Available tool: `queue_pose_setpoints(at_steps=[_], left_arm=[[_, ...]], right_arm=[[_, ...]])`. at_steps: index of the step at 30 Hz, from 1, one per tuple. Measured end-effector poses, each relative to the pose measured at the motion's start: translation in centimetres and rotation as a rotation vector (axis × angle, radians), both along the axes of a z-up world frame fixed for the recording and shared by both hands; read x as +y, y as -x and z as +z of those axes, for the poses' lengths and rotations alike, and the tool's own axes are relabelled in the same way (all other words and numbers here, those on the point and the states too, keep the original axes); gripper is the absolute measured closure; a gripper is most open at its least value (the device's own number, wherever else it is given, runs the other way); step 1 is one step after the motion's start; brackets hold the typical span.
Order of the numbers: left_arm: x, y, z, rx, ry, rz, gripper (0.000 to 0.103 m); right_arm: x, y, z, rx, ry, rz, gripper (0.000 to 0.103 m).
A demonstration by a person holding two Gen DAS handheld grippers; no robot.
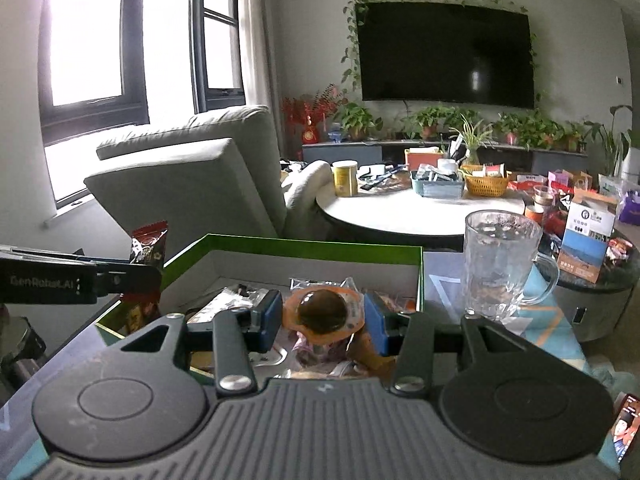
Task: Organize snacks
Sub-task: 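Drop the red packet into the box with the left tool while the right tool drops the round snack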
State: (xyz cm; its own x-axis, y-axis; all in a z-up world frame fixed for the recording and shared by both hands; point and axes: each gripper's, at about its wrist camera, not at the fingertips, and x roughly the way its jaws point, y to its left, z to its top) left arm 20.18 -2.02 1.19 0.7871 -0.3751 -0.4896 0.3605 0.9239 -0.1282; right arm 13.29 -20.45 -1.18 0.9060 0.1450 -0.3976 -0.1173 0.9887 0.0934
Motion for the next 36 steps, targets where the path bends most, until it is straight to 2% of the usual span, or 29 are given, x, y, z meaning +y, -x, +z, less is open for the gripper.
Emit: queue_pose_setpoints(at_steps=[16, 18, 20, 23, 36], left_arm=[[-1.4, -3.4, -4.0, 0.100, -0.058, 0.010, 0.076], [-1.4, -3.4, -4.0, 0.106, -0.068, 0.009, 0.073], [-1.4, -3.3, -4.0, 0.104, -0.078, 0.011, 0.064], [-1.4, -3.0, -3.8, 0.104, -0.078, 0.010, 0.063], [-0.6, 0.1, -2.7, 0.069, -0.081, 0.060, 0.057]], right_arm=[[-0.3, -2.5, -2.6, 0.102, -0.009, -0.026, 0.054], [-0.2, -2.4, -2.7, 0.111, -0.010, -0.022, 0.053], [-0.1, -2.3, -2.7, 0.107, -0.006, -0.023, 0.049], [0.0, -1.9, -2.5, 0.099, -0.004, -0.026, 0.044], [0.2, 0.8, -1.9, 0.081, -0.037, -0.029, 0.044]])
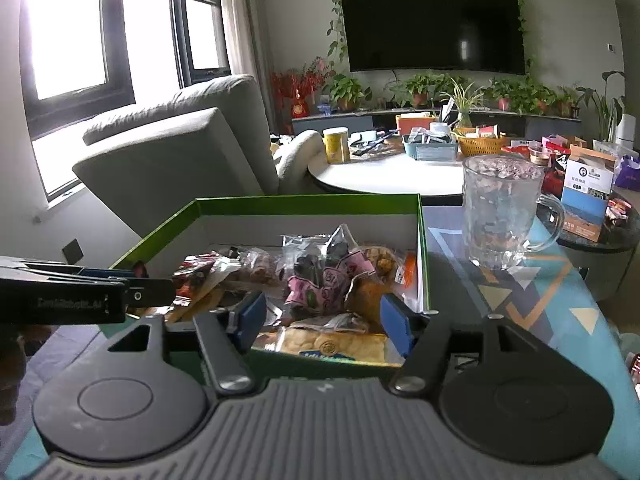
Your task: Organize snacks
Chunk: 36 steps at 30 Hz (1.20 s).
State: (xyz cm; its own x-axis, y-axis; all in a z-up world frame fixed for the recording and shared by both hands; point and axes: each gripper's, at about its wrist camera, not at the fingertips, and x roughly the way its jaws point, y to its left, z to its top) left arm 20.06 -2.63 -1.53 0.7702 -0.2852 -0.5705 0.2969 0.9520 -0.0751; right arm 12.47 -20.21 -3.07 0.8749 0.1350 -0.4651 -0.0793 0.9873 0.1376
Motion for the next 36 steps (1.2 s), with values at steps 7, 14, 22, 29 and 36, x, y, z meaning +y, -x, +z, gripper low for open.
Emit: queue_pose_setpoints(at_steps=[7, 14, 22, 29, 36], left_arm=[[0.6, 2.4, 1.1, -0.040, 0.010, 0.028, 0.055], [0.9, 4.9, 2.0, -0.049, 0.017, 0.043, 0.055], [1.0, 7.8, 2.3, -0.070, 0.024, 0.066, 0.048], [0.4, 9.0, 2.3, -0.076, 0.003, 0.050, 0.048], [0.0, 9.8, 2.4, -0.089, -0.006, 0.036, 0.048]], right_arm=[[0.4, 2.2, 1.0, -0.036, -0.019, 0.000, 0.044], [0.7, 4.2, 2.0, -0.044, -0.051, -0.027, 0.044], [0.9, 6.4, 2.2, -0.036, -0.060, -0.062, 0.044], [0.8, 7.2, 2.1, -0.022, -0.087, -0.072, 0.044], [0.7, 8.0, 2.4, -0.048, -0.082, -0.084, 0.044]])
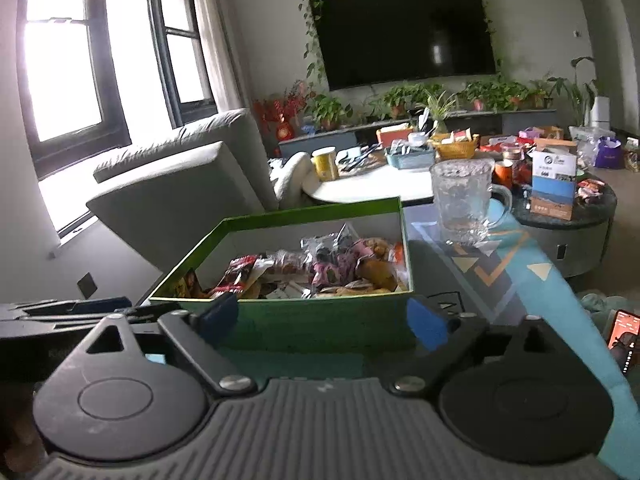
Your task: Organize snacks
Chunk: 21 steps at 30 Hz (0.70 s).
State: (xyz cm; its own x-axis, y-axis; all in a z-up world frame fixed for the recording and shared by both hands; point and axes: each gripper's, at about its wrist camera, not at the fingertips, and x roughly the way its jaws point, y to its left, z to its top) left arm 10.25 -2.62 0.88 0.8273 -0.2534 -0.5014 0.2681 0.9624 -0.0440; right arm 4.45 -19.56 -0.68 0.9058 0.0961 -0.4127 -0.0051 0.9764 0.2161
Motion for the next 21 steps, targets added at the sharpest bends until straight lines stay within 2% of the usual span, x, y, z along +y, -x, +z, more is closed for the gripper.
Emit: queue_pose_setpoints(at_steps=[21], left_arm=[[0.22, 0.49, 0.00, 0.005, 0.005, 0.006, 0.047]], right_arm=[[0.24, 0.07, 0.07, 0.000, 0.009, 0.012, 0.044]])
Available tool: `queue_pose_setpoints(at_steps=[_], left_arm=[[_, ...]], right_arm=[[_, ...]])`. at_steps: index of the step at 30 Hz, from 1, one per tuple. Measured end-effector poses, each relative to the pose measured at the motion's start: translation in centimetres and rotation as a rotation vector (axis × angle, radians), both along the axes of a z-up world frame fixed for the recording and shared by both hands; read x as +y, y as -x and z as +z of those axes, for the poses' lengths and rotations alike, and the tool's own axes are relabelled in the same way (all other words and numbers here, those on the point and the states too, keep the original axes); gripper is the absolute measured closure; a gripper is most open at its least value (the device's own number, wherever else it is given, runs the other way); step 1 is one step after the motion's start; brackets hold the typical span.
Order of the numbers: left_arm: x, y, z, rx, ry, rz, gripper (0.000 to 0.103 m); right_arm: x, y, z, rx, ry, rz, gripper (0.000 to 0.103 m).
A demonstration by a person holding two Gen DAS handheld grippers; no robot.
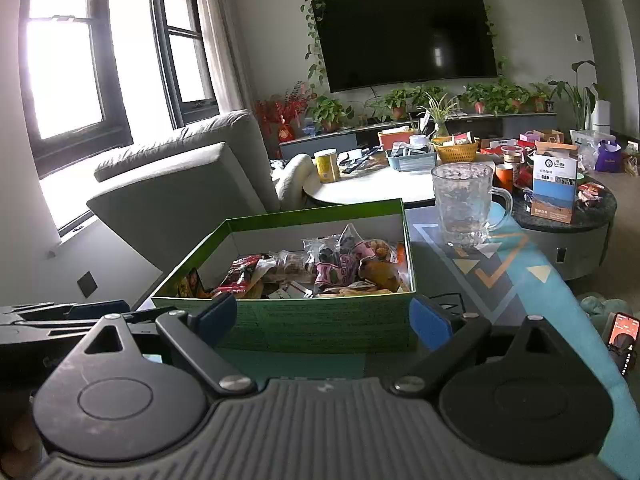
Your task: Organize snacks
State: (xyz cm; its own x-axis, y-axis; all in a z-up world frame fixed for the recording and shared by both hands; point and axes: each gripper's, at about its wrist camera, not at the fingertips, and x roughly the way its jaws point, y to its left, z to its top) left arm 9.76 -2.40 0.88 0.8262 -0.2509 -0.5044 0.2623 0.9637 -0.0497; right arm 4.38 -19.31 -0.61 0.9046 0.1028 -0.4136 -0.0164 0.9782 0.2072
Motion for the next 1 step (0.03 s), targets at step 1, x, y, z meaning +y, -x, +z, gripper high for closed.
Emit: queue_pose_setpoints(at_steps=[1], left_arm=[[-0.02, -0.02, -0.01, 0.002, -0.001, 0.002, 0.047]], right_arm=[[0.00, 0.00, 0.00, 0.000, 0.001, 0.000, 0.044]])
